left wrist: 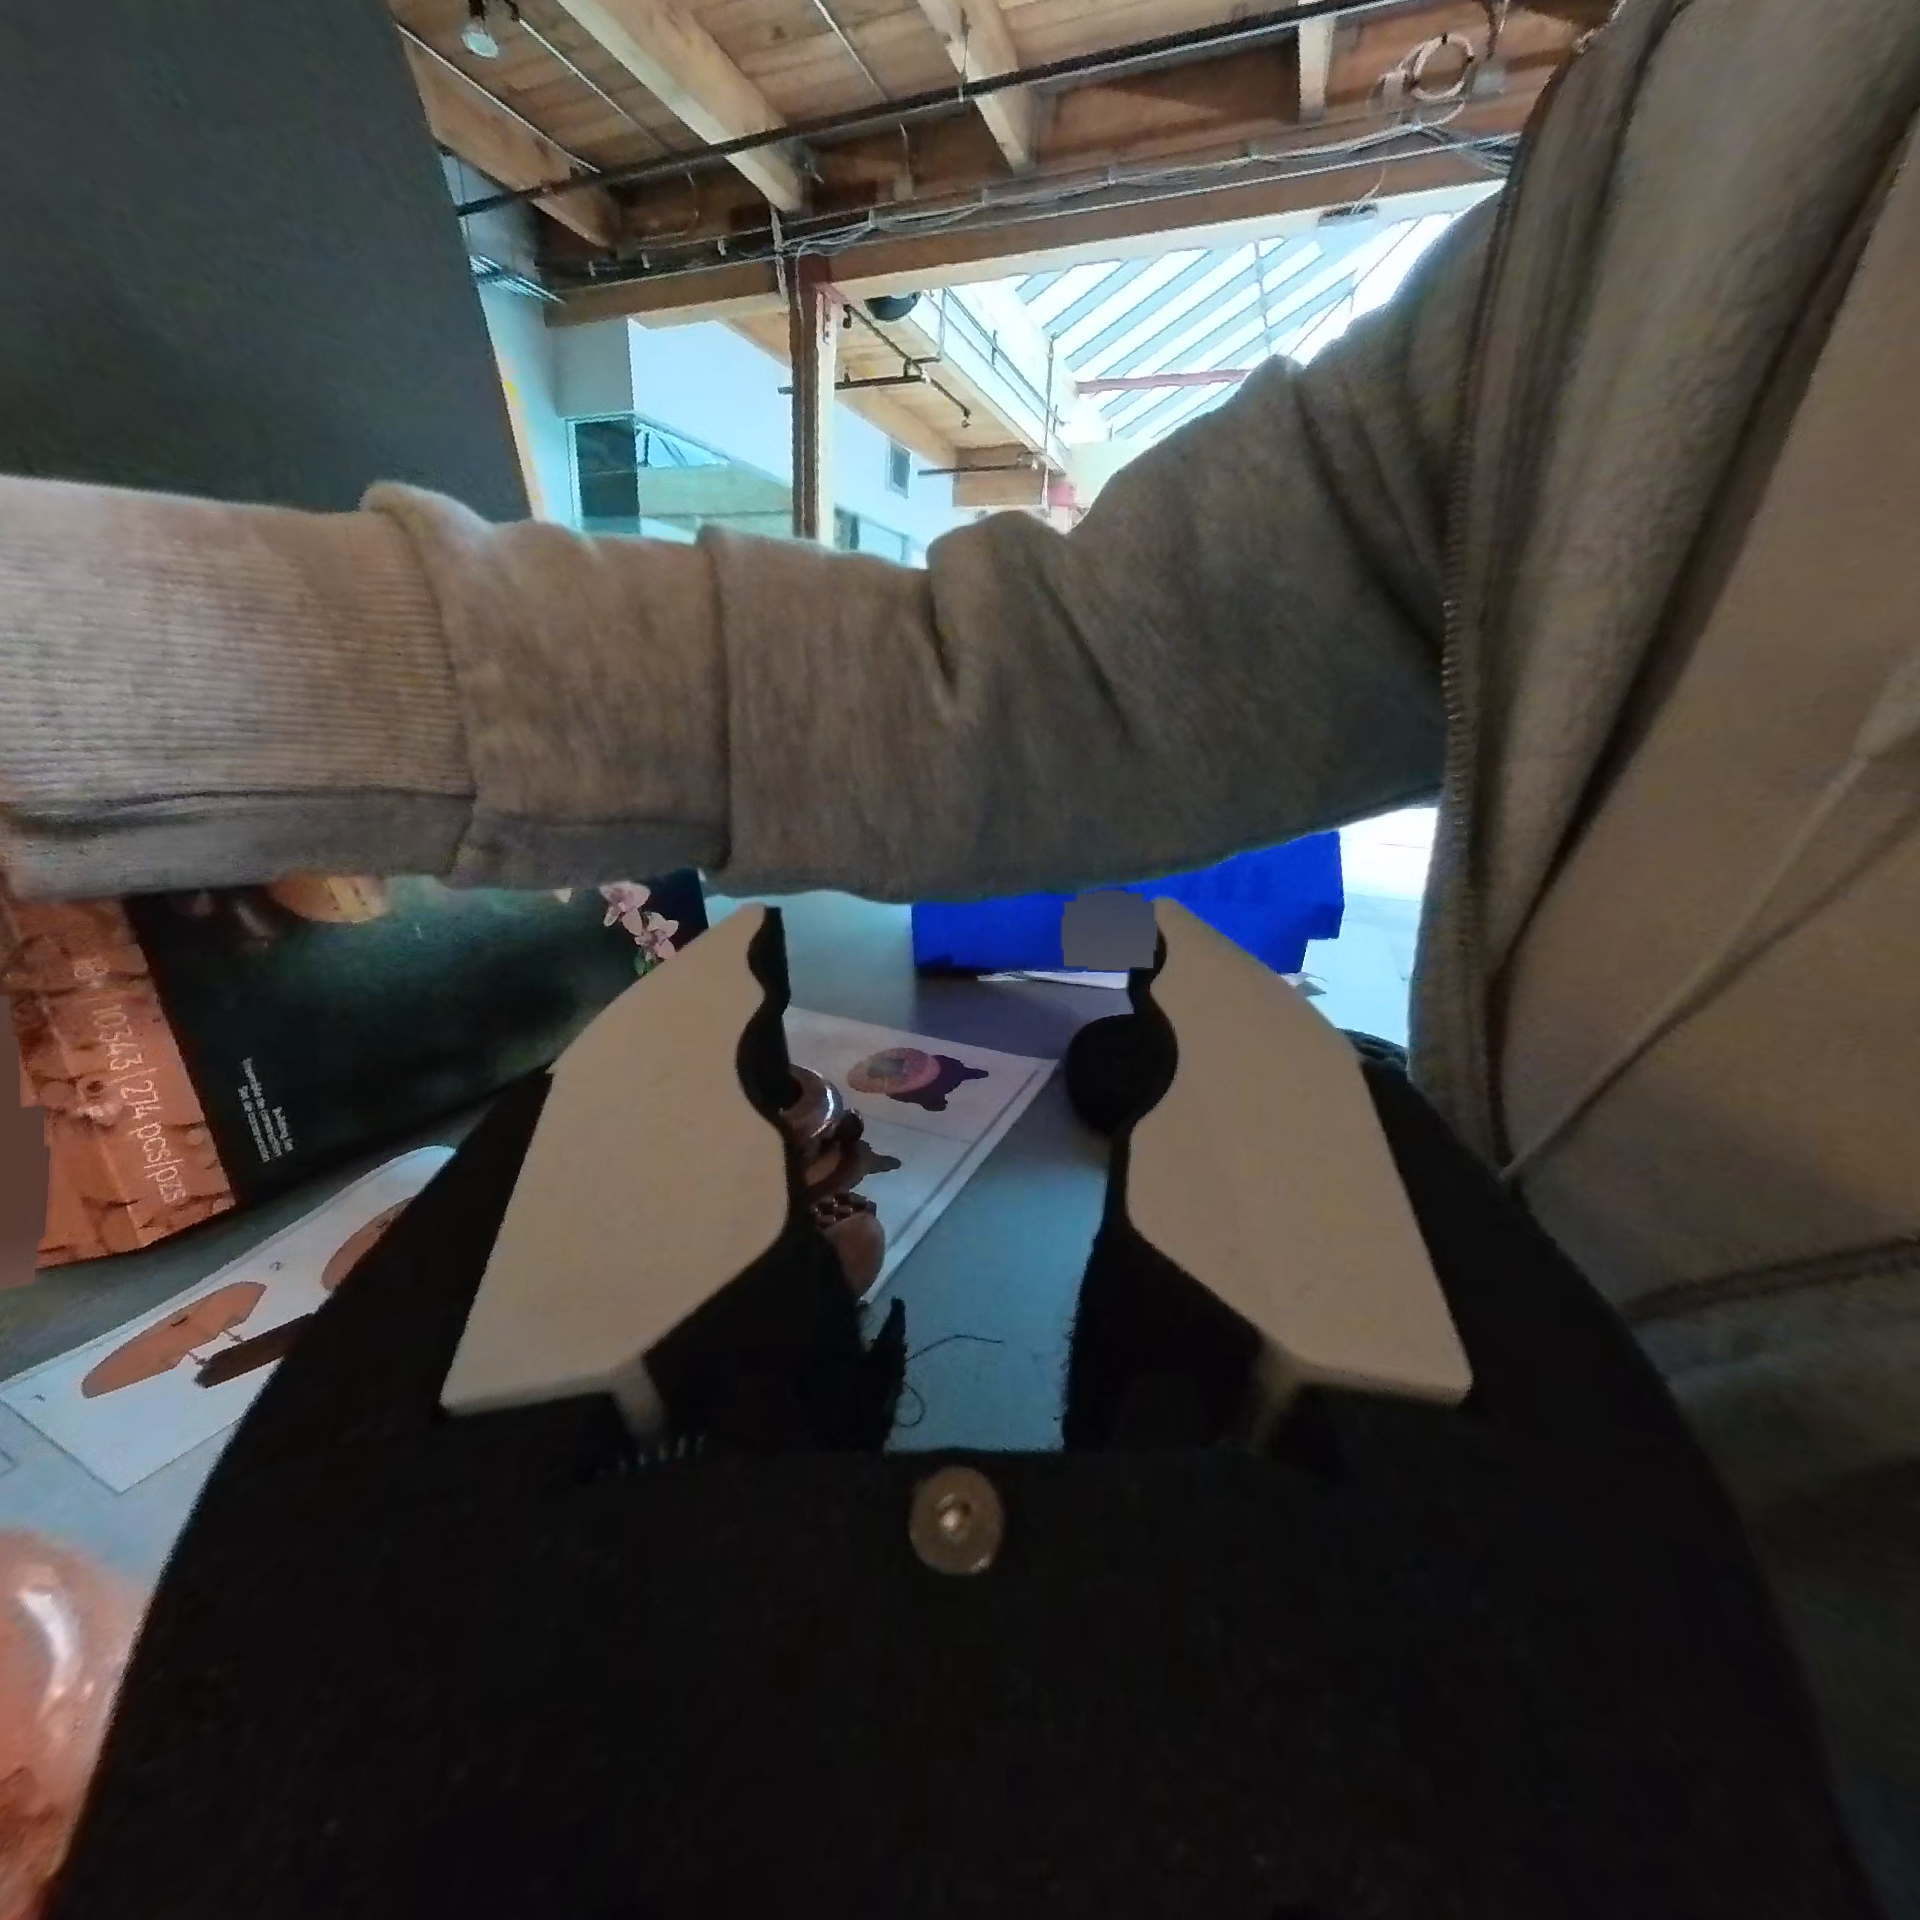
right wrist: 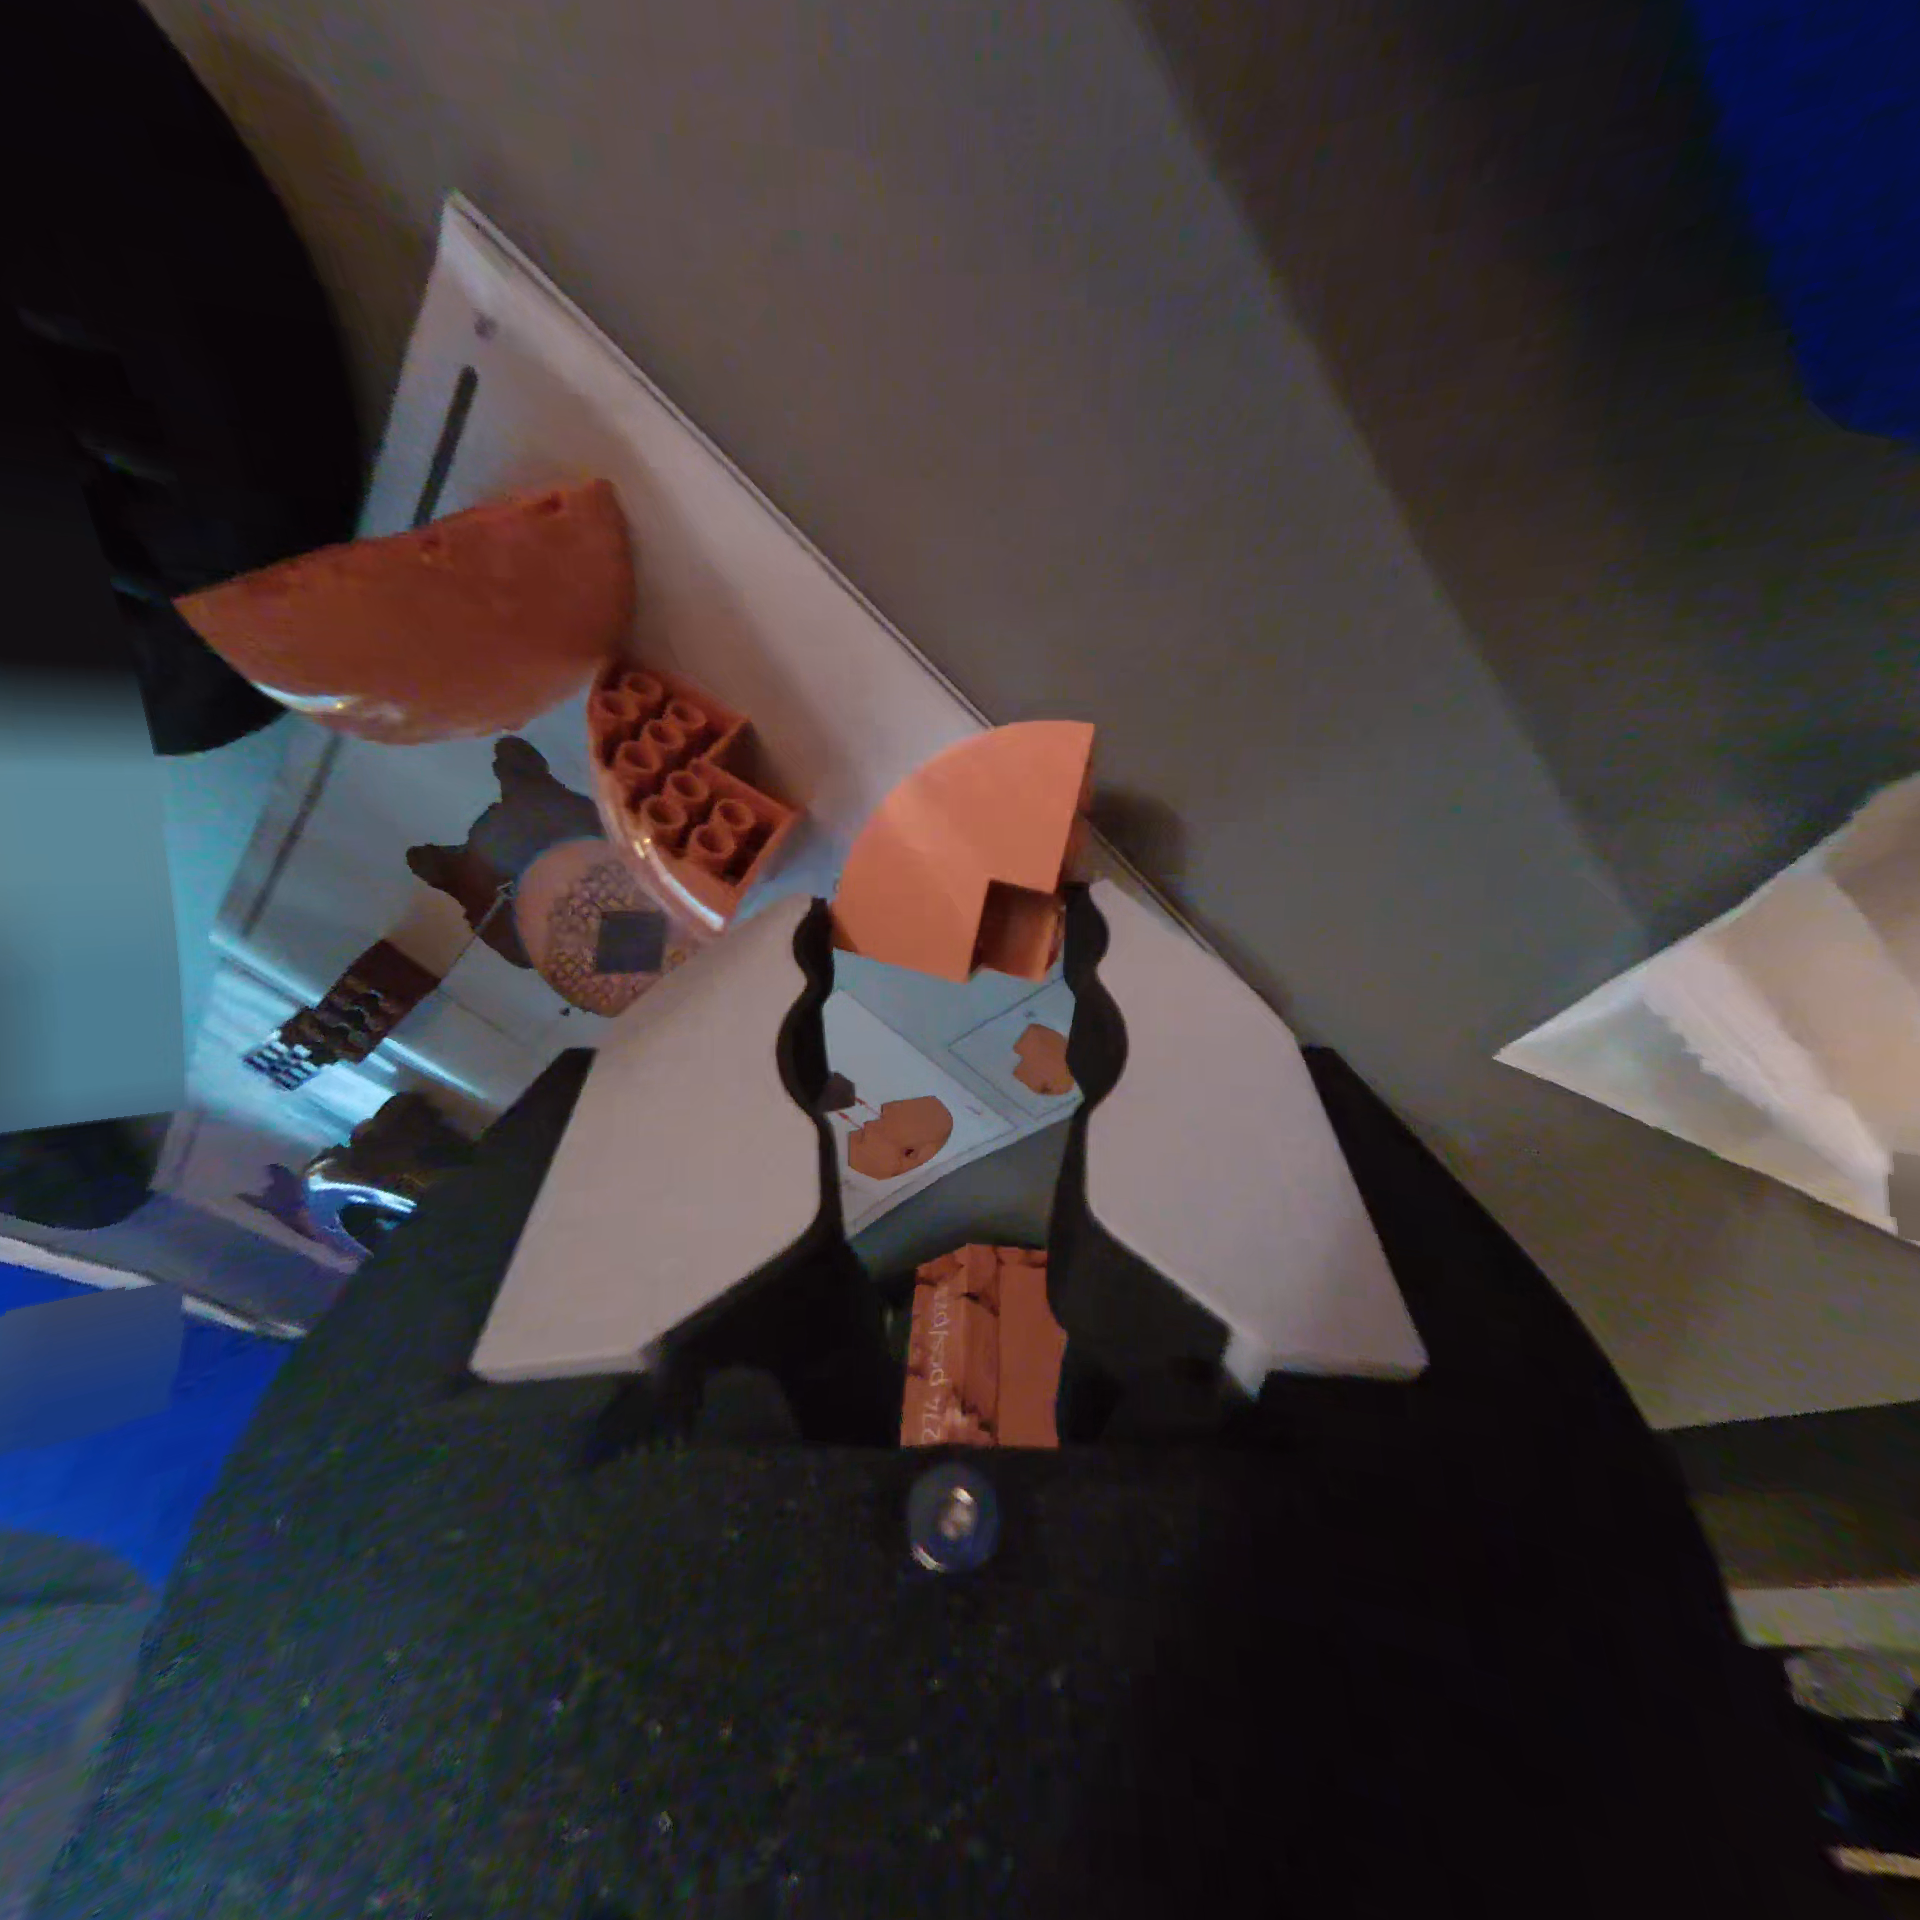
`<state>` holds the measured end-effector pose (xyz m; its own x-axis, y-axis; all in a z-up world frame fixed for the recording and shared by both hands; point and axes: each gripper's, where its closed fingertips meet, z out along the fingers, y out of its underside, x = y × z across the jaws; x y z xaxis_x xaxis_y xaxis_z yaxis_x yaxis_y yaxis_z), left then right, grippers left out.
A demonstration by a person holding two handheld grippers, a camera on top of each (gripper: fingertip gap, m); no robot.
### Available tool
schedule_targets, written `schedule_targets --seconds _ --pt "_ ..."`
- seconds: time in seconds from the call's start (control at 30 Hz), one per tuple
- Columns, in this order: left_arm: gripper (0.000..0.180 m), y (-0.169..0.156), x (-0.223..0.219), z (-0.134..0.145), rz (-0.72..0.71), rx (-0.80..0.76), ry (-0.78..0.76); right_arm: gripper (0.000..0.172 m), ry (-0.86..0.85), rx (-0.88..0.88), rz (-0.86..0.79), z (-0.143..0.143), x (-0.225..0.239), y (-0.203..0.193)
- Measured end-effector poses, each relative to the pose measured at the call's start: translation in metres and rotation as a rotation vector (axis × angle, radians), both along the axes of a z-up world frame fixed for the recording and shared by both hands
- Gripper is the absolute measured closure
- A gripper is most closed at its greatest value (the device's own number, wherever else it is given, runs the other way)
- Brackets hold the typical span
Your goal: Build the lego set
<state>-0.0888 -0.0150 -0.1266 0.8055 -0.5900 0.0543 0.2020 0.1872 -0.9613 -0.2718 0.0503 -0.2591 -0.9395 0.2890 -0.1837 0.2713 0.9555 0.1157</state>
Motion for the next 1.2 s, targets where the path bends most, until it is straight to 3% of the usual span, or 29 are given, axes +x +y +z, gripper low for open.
schedule_targets --seconds 0.2,0.33,0.47,0.6,0.73,0.87,1.03,1.1,1.2 --pt "0.118 0.000 0.001 0.000 -0.014 -0.003 0.004 0.123 0.083 -0.044 -0.025 0.019 -0.008 -0.009" --pt "0.118 0.000 0.000 0.000 -0.013 -0.001 -0.001 0.124 0.260 -0.081 -0.007 0.046 -0.019 -0.018" --pt "0.117 0.000 0.000 0.000 -0.010 0.003 -0.004 0.122 0.515 -0.188 -0.027 0.096 -0.025 -0.030" --pt "0.117 0.000 0.000 0.000 -0.006 0.002 -0.002 0.128 0.845 -0.398 -0.120 0.176 -0.006 -0.031" --pt "0.117 0.001 -0.001 0.000 0.004 -0.003 0.000 0.121 1.103 -0.591 -0.291 0.247 0.059 0.006" --pt "0.117 0.004 0.001 -0.003 0.006 -0.025 0.023 0.109 1.234 -0.600 -0.504 0.273 0.154 0.065" --pt "0.116 0.008 0.003 -0.007 0.012 -0.056 0.041 0.119 1.309 -0.428 -0.825 0.264 0.298 0.147" --pt "0.116 0.009 0.001 -0.007 0.019 -0.063 0.034 0.125 1.295 -0.294 -0.974 0.249 0.360 0.184" --pt "0.116 0.010 -0.001 -0.007 0.026 -0.074 0.019 0.121 1.176 -0.234 -1.190 0.212 0.436 0.218"
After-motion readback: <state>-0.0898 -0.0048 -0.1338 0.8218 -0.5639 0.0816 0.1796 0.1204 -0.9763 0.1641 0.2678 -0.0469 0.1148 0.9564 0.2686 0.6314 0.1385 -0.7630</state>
